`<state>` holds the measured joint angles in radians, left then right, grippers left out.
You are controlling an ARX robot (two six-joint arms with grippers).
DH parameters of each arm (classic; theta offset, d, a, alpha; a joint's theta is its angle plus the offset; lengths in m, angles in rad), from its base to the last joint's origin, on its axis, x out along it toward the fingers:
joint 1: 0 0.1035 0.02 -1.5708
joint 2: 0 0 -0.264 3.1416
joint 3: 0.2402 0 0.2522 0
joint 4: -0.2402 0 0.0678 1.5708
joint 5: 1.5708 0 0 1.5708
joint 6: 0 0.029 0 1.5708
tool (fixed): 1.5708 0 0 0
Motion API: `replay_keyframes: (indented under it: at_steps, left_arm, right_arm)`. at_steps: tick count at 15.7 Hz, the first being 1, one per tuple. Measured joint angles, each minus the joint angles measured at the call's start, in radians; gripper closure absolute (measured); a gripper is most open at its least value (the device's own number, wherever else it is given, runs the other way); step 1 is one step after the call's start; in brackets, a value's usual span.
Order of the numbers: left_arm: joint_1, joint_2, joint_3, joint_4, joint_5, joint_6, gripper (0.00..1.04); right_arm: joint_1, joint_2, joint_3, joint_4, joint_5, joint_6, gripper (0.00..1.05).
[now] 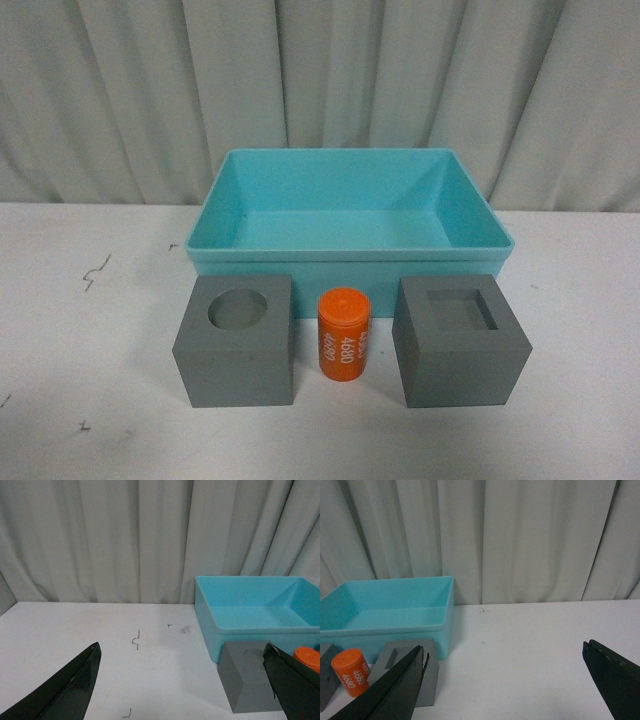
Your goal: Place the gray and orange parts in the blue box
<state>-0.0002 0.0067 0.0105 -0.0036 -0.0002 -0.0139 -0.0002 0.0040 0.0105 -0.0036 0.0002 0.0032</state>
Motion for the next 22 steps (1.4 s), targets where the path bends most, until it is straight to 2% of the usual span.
replay_keyframes:
  at_steps: [22]
  left_arm:
    - [0.0,0.0,0.0,0.0,0.0,0.0,0.07]
  right_arm:
    - [0.0,0.0,0.0,0.0,0.0,0.0,0.06]
